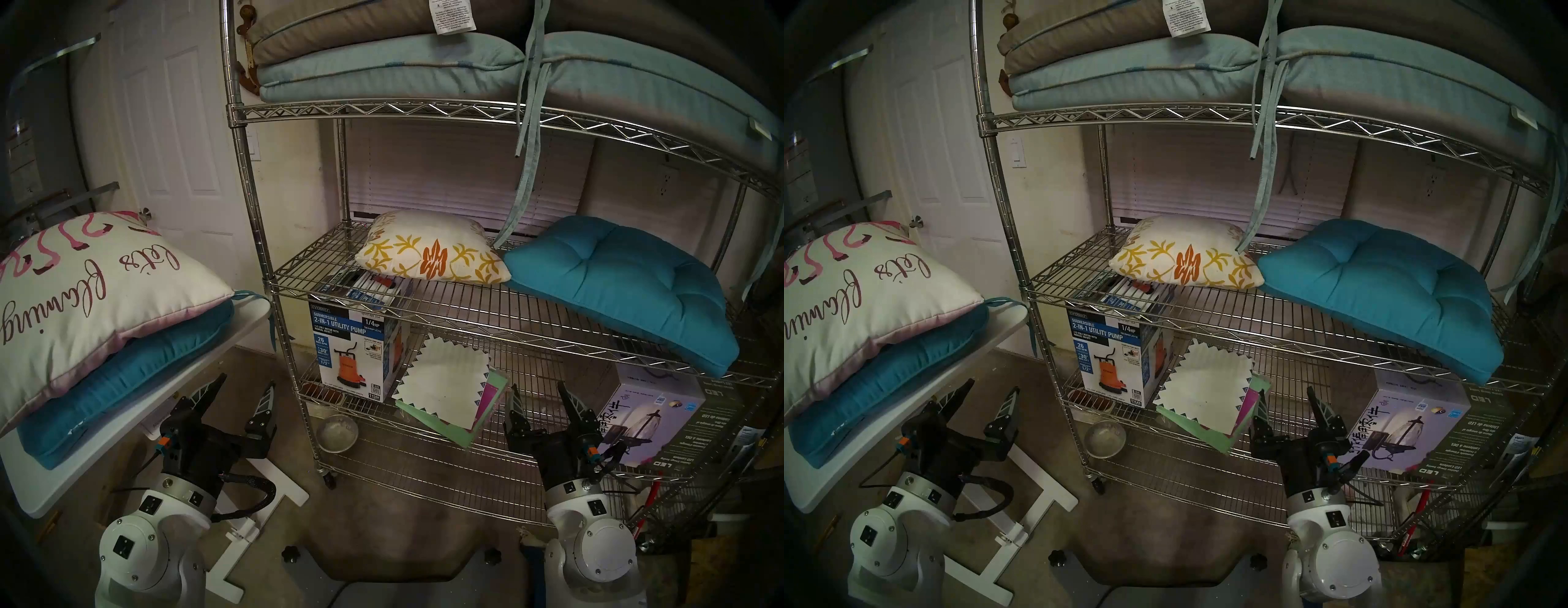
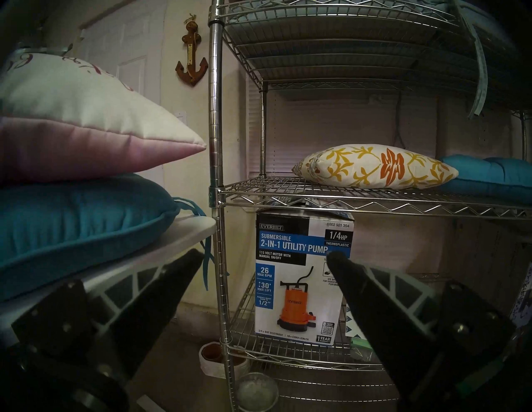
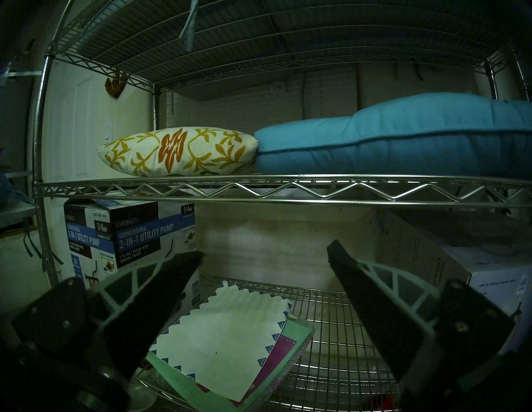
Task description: Put cushion on the shelf
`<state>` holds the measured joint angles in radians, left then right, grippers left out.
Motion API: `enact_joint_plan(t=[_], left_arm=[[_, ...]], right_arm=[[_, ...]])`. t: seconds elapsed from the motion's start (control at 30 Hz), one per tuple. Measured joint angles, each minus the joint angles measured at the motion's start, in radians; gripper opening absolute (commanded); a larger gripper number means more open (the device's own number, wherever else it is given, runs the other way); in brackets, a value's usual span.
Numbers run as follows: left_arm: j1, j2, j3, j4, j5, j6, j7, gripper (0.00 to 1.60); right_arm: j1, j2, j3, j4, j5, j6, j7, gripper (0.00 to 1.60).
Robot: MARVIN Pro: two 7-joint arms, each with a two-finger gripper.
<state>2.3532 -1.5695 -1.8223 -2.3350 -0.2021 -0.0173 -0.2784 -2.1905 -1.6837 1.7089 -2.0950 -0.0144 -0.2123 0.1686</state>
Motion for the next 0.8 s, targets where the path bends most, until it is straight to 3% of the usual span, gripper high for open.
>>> enact_joint_plan(t=[0.8], left_arm=[[0.000, 0.000, 0.000, 0.000, 0.000, 0.000, 0.001, 1.60]], right_arm=[[0.000, 0.000, 0.000, 0.001, 0.000, 0.000, 0.000, 1.60]])
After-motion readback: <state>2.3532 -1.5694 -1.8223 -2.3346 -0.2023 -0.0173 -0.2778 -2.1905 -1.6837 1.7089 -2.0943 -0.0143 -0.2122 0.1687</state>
